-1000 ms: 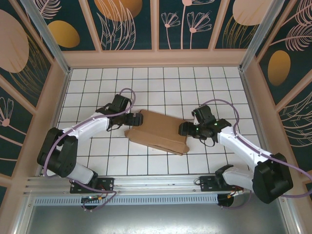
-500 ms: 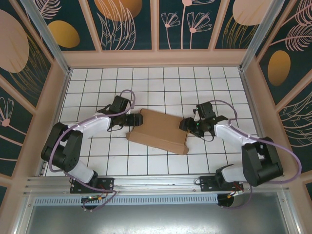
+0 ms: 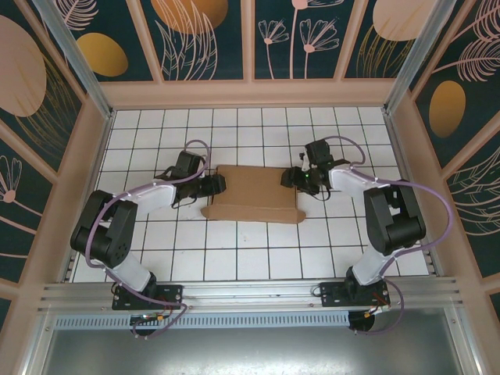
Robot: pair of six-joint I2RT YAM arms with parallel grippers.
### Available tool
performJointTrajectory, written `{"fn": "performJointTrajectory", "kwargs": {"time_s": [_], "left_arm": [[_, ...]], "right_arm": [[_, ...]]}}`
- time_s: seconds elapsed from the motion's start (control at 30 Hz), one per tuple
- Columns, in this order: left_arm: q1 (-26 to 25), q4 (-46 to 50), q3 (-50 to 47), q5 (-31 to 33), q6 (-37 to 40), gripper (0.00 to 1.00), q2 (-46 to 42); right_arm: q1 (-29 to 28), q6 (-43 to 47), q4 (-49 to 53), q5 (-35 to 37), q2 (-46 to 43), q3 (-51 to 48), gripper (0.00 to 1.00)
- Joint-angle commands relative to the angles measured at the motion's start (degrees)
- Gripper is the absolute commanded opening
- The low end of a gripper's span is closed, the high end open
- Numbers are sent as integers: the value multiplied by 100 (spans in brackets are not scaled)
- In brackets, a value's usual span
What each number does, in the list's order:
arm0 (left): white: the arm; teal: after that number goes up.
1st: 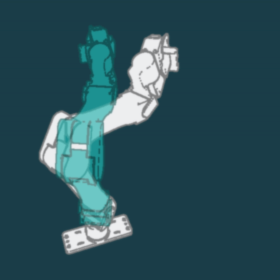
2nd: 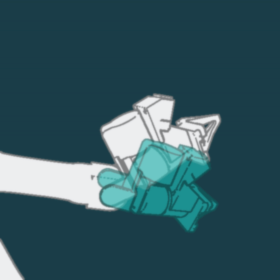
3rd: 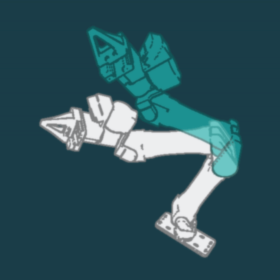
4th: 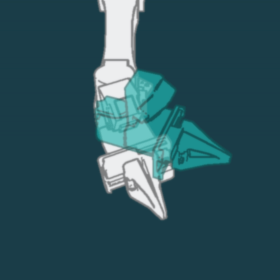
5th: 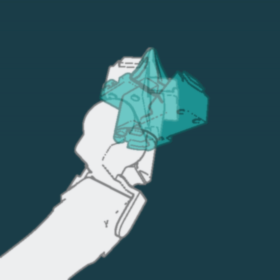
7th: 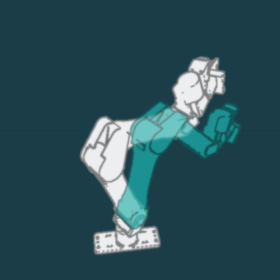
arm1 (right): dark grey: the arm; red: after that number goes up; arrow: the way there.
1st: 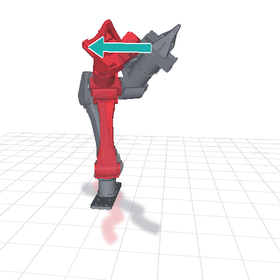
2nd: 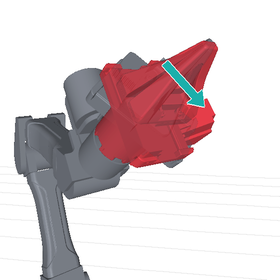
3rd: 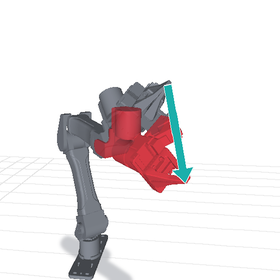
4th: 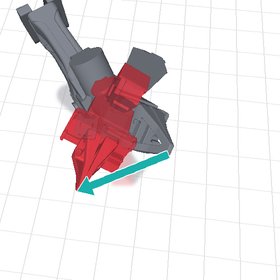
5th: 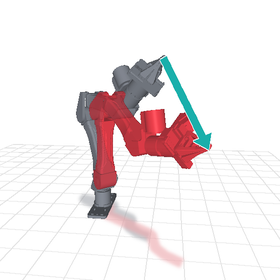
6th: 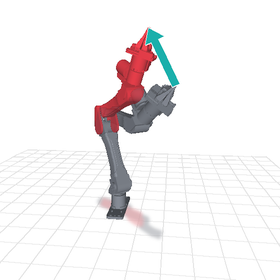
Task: Fold the paper box
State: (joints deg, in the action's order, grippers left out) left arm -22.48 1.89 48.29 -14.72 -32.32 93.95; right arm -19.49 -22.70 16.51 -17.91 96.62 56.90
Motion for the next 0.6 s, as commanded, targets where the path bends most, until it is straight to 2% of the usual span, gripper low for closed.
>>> {"fn": "performJointTrajectory", "kwargs": {"time_s": [0.0, 0.13, 0.33, 0.43, 0.57], "left_arm": [[-49, 61, -141, -50, -119, 71, -179], [-38, 230, 0, 31, 59, 82, -388], [-22, 163, -306, -51, 131, 85, -599], [-11, 0, -447, -257, 121, 82, -576], [-13, -121, -444, -445, 92, 72, -349]], "right_arm": [[-20, 311, 186, 192, -101, 76, 71], [-21, 328, 247, 122, -470, -74, 76], [-2, 360, 289, 156, -726, -478, 80], [5, 411, 245, 58, -751, -633, 80], [6, 457, 104, -134, -678, -732, 75]]}}
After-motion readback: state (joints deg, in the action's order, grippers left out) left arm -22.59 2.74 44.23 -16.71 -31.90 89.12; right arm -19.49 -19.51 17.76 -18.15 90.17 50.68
